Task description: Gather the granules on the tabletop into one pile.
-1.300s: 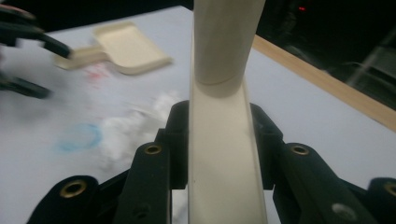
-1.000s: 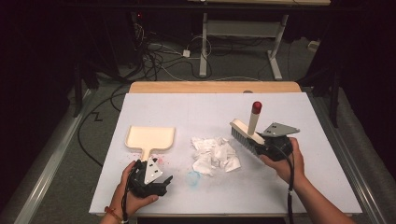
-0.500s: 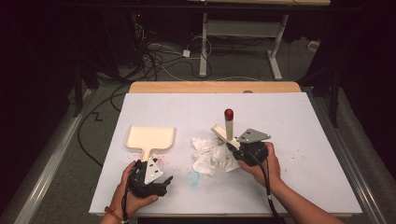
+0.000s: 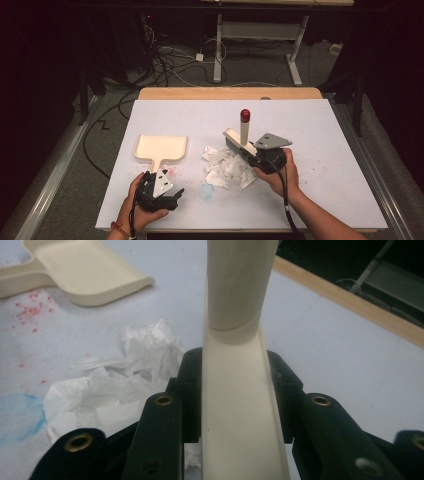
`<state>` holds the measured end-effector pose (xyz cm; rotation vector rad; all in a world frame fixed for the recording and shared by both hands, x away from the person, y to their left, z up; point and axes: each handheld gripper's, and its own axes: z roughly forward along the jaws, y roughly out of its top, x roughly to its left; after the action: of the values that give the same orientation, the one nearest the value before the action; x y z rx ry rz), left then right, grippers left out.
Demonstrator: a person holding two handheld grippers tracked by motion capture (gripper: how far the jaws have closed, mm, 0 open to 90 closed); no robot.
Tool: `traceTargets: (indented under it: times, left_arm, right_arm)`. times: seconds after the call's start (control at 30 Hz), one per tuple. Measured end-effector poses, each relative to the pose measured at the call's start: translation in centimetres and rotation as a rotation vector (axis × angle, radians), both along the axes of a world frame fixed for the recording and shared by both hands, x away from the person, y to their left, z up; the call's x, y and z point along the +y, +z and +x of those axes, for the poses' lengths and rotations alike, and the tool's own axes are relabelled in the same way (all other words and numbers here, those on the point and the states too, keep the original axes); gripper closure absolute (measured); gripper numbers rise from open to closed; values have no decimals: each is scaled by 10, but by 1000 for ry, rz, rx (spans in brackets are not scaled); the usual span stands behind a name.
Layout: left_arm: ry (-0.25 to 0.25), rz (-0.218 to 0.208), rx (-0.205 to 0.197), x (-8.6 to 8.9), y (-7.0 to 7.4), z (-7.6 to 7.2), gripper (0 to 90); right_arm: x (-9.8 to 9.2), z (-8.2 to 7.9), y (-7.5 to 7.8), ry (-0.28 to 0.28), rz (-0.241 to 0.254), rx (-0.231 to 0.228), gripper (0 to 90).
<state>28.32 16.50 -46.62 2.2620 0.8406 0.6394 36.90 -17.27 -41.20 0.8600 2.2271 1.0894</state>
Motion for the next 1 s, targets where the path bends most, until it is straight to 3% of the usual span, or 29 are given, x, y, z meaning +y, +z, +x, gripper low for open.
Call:
traceTargets:
  times: [0.13, 0.23, 0.33, 0.57, 0.63, 0.7, 0.8, 0.93, 1.0]
  left_arm:
    - [-1, 0, 1, -1, 0, 0, 200]
    - [-2, 4, 4, -2, 0, 0, 199]
    - [-2, 3, 5, -2, 0, 0, 199]
    - [-2, 4, 4, -3, 0, 0, 199]
    - [-3, 6, 6, -4, 0, 1, 199]
    - [-5, 7, 7, -5, 0, 1, 199]
    - [-9, 5, 4, -7, 0, 1, 199]
    - [-8, 0, 1, -7, 1, 2, 199]
    - [-9, 0, 0, -6, 1, 2, 199]
  right_arm:
    - [-22, -4, 13, 17, 39, -8, 678]
    - [-38, -13, 19, 45, 29, -12, 678]
    - [-57, -24, 22, 83, 20, 22, 678]
    - [-92, -50, 13, 124, -66, 103, 678]
    - [-96, -56, 7, 136, -69, 116, 678]
    - [-94, -60, 1, 164, -40, 142, 678]
    - [-82, -62, -3, 200, -22, 142, 678]
    - [-57, -60, -6, 226, -44, 117, 678]
    - [-45, -57, -7, 209, -50, 103, 678]
